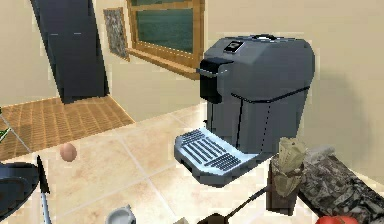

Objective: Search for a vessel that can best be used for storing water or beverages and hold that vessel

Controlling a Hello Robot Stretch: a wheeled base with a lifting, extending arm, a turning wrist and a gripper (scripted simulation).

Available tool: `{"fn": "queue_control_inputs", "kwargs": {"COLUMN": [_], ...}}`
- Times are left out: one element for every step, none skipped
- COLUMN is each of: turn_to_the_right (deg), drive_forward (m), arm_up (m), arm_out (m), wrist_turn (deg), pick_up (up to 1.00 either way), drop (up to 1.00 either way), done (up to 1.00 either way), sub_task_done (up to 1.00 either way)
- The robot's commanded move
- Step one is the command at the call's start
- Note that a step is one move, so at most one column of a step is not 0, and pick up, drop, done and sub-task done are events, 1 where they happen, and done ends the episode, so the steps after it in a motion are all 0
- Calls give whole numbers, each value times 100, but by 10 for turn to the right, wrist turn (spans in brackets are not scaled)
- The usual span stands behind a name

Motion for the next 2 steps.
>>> {"fn": "queue_control_inputs", "kwargs": {"turn_to_the_right": [0, 0], "drive_forward": [0, 0], "arm_up": [0, 0], "arm_out": [34, 0], "wrist_turn": [0, 450], "pick_up": [0, 0], "drop": [0, 0], "done": [0, 0], "sub_task_done": [0, 0]}}
